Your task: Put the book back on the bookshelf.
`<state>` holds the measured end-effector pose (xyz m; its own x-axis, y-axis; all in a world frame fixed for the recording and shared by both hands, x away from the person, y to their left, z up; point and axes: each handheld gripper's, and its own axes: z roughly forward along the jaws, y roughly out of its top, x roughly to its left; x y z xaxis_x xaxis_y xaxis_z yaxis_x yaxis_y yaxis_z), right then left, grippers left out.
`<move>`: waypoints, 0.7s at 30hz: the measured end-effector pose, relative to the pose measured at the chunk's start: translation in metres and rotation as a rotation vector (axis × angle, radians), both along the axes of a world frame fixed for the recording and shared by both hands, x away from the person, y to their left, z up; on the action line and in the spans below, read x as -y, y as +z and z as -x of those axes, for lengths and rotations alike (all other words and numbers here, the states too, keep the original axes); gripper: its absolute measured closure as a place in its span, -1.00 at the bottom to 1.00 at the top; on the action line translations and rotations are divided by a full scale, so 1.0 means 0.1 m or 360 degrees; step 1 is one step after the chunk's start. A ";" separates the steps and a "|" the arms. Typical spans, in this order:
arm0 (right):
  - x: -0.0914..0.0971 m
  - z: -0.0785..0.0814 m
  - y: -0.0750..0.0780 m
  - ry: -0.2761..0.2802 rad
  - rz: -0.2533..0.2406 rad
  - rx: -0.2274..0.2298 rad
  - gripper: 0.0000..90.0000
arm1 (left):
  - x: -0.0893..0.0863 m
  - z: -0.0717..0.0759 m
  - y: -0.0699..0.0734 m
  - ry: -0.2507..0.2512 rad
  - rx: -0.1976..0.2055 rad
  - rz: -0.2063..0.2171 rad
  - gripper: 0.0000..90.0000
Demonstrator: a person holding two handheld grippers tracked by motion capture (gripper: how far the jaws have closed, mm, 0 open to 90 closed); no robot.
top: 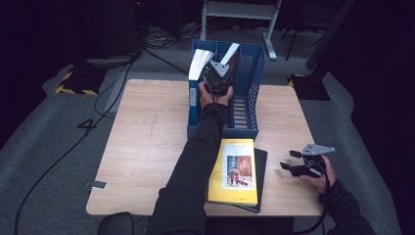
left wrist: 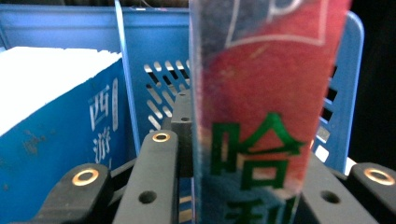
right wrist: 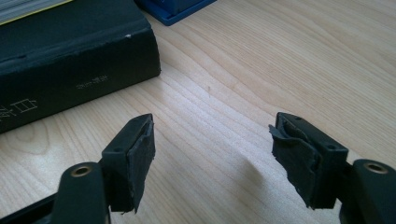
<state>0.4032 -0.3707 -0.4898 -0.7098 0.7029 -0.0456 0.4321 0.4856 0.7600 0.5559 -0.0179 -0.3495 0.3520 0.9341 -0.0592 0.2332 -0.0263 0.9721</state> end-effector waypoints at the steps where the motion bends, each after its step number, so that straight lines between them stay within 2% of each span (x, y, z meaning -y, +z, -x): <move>1: 0.00 0.00 0.00 0.0002 0.0002 0.0001 -0.33 | 0.00 0.00 -0.02 -0.0010 0.0001 -0.0003 0.65; 10: 0.00 0.00 0.00 0.0007 0.0003 -0.0002 -0.32 | -0.02 0.02 -0.16 -0.0035 -0.0024 -0.0006 0.65; 13: -0.01 0.00 0.00 0.0011 0.0007 0.0000 -0.33 | -0.04 0.04 -0.21 -0.0048 -0.0045 0.0014 0.65; 21: -0.01 0.00 0.00 0.0014 0.0014 0.0001 -0.33 | -0.07 0.08 -0.23 -0.0096 -0.0044 0.0004 0.64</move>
<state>0.4031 -0.3699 -0.4895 -0.7160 0.6961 -0.0522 0.4273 0.4962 0.7558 0.5482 -0.0106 -0.3728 0.4061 0.9110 -0.0723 0.2582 -0.0385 0.9653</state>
